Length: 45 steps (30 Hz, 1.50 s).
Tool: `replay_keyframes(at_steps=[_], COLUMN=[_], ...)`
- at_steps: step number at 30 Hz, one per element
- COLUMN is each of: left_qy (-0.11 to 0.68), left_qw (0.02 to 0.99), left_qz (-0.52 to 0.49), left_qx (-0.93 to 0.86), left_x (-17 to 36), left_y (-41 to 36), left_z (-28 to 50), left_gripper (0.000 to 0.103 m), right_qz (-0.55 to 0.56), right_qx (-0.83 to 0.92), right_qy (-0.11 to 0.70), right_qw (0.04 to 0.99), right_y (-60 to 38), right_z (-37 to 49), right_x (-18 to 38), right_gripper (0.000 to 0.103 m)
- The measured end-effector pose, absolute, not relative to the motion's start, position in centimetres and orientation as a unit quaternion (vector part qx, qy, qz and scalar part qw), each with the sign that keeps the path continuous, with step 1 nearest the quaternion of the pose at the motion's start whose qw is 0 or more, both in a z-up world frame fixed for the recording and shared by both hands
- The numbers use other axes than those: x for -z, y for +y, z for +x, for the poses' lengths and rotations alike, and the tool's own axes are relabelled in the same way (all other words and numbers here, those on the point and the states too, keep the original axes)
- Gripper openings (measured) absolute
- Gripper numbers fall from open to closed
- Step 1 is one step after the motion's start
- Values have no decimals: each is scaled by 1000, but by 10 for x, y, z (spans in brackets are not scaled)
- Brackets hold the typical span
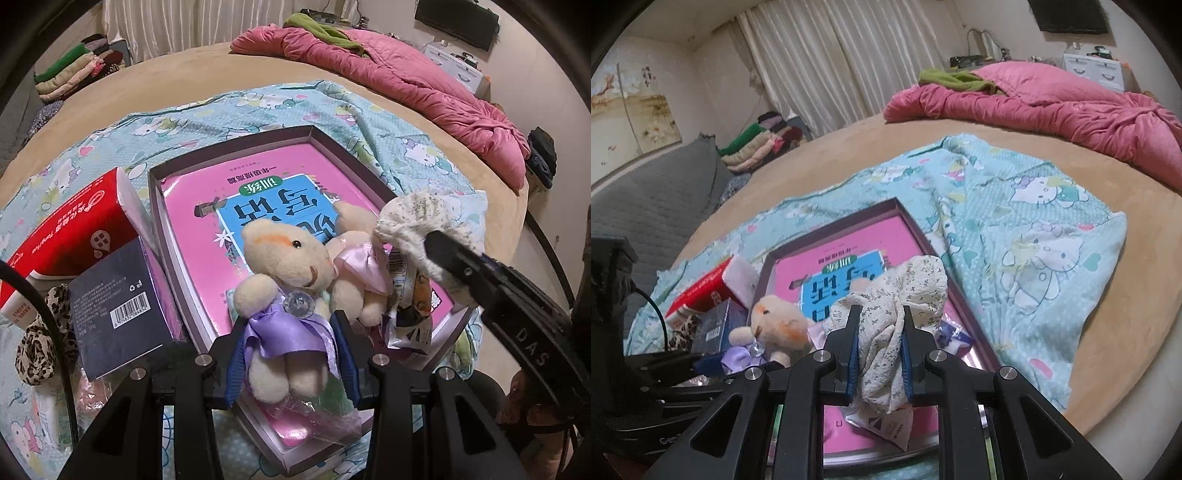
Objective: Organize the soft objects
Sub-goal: 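Lower the scrunchie and bear onto the tray beside the pink-dress bear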
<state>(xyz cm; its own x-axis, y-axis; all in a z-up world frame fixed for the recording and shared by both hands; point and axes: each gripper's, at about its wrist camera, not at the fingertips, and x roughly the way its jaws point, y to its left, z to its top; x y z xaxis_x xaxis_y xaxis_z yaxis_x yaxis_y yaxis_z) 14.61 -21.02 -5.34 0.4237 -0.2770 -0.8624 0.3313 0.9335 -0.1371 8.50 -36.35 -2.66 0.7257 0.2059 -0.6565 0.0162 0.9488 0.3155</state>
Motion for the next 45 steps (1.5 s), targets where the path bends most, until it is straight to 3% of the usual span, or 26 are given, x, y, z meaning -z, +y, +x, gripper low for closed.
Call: replay_keyframes(at_steps=[14,26,37,45], left_qy=[506,506,506,510], left_qw=[843,842,839,838], left_qz=[29,16,-7,-12], left_qx=[181,188,199,196], left_x=[54,53,51,52], left_y=[-210,-208,-204,-202], left_z=[146,145,145,146], left_gripper=[43,43,44,46], right_qz=[139,150,150,146], right_qx=[-58,-61,-69,-71], right_qy=[406,398,354,349], right_qw=[901,903,920,923], right_y=[-355,-358,-357,-356], right_z=[96,95,87,86], right_x=[43,41,25,22], right_gripper=[24,36,55,59])
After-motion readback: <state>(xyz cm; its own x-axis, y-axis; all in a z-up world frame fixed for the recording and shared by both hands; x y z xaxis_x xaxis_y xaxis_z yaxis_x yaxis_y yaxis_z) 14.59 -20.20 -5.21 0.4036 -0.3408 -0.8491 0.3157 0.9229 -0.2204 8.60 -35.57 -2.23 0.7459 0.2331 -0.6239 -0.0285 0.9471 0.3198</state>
